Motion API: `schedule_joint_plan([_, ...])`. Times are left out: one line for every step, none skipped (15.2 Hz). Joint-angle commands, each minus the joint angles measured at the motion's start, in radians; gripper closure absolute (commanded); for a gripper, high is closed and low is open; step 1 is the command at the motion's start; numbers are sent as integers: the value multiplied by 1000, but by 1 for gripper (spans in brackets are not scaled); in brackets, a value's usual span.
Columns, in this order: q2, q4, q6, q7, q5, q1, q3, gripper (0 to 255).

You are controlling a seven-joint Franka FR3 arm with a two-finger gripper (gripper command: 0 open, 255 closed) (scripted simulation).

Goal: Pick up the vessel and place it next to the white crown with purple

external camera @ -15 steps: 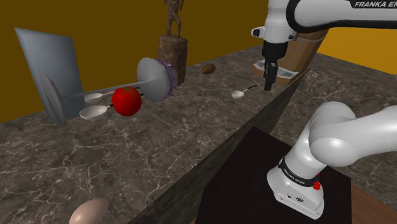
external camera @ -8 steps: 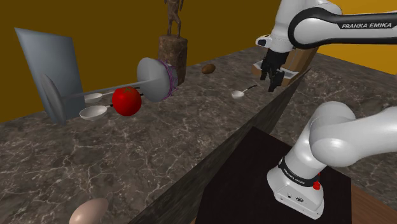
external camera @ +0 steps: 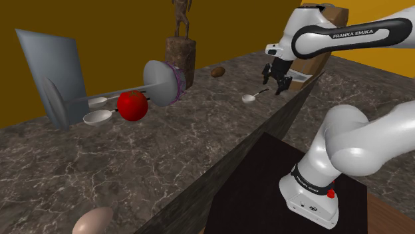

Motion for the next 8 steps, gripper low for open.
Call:
schedule_joint_plan([64,40,73,-130,-13,65,-109,0])
schedule_joint_plan([93,62,104,-190,-10,106,-162,0])
schedule_joint_plan([123,86,134,-251,-4,152,-218,0])
schedule_joint_plan([152,110,162,-312,5,203,-276,0])
schedule_joint_plan([179,137,188,-374,18,260,-338,0])
schedule_joint_plan([206,164,213,-437,34,323,-404,0])
schedule_joint_plan([203,165,212,-436,32,327,-407,0])
schedule_joint_plan([212,160,228,-437,30,337,-422,0])
